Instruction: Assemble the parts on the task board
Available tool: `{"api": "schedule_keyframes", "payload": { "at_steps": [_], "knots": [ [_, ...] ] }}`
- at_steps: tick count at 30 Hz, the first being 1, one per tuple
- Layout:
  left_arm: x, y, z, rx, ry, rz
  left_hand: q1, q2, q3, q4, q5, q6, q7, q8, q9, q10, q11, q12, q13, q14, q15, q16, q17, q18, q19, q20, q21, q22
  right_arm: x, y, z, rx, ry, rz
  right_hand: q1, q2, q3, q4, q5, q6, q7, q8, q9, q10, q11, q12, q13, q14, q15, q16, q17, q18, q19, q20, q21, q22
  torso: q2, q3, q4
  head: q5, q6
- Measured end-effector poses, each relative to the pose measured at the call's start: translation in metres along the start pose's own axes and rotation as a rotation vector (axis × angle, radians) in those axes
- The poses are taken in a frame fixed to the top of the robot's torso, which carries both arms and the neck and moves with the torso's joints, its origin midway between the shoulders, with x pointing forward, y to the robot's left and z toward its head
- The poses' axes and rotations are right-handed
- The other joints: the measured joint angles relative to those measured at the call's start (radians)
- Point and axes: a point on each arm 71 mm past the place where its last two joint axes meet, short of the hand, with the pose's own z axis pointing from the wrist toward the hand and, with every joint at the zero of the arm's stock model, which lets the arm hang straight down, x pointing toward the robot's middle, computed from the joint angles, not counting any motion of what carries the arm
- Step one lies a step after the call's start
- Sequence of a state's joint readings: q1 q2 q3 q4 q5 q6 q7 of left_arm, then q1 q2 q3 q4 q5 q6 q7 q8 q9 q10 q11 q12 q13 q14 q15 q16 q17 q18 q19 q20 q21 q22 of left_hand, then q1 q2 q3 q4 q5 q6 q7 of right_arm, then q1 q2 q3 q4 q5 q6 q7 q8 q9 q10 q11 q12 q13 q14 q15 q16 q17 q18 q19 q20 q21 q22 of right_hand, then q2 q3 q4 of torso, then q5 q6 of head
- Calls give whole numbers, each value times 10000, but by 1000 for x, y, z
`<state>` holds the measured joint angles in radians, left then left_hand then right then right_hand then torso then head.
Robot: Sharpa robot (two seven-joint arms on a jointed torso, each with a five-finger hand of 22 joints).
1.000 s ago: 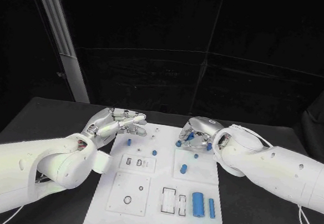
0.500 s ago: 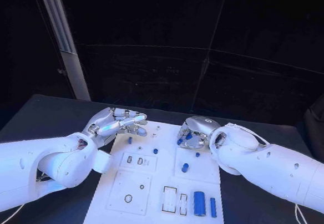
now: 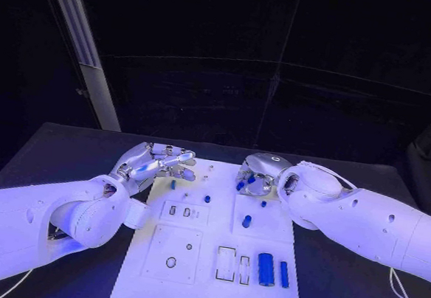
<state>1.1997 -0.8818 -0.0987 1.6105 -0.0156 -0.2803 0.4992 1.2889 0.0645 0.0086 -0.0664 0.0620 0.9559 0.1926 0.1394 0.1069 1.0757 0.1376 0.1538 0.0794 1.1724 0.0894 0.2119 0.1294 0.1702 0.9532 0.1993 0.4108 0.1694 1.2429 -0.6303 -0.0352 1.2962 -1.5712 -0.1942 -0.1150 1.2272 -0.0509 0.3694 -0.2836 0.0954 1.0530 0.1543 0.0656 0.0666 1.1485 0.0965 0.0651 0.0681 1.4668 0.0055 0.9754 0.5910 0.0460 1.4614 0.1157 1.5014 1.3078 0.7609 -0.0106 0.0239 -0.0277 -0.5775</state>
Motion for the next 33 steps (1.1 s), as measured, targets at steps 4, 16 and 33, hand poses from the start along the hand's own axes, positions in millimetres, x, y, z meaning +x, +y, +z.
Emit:
{"api": "schedule_keyframes", "payload": {
  "at_steps": [4,16,33],
  "knots": [
    [0,0,0,-25,14,-7,0,0,0,0,0,0,0,0,0,0,0,0,0,0,0,0,0,0,0,0,0,-1,1,0,1,26,110,-47,30,221,180,-11,42,22,-22,0,5,313,-93,0,30,0,0,259,199,0,0,0,71,0,11,-2,0,-2,-20],
    [-2,0,-1,-80,7,-1,0,0,0,1,-1,0,0,-39,-1,0,0,-48,1,0,0,0,8,0,-1,1,0,-1,-2,3,2,-50,-140,-111,274,605,882,-31,-321,762,-276,124,100,971,-217,-15,102,-146,-147,637,466,1,35,-111,224,-1,33,-5,4,-11,-21],
    [-4,0,-2,-118,-14,5,48,48,0,-56,-1,0,0,-38,-1,0,1,-108,-9,-1,0,-40,15,-2,-1,1,0,-1,-19,24,16,-525,-2005,578,312,618,958,-14,-379,776,-295,152,151,971,-217,-17,120,-181,-182,637,235,1,72,-147,224,-2,69,-23,23,58,163]
  ]
}}
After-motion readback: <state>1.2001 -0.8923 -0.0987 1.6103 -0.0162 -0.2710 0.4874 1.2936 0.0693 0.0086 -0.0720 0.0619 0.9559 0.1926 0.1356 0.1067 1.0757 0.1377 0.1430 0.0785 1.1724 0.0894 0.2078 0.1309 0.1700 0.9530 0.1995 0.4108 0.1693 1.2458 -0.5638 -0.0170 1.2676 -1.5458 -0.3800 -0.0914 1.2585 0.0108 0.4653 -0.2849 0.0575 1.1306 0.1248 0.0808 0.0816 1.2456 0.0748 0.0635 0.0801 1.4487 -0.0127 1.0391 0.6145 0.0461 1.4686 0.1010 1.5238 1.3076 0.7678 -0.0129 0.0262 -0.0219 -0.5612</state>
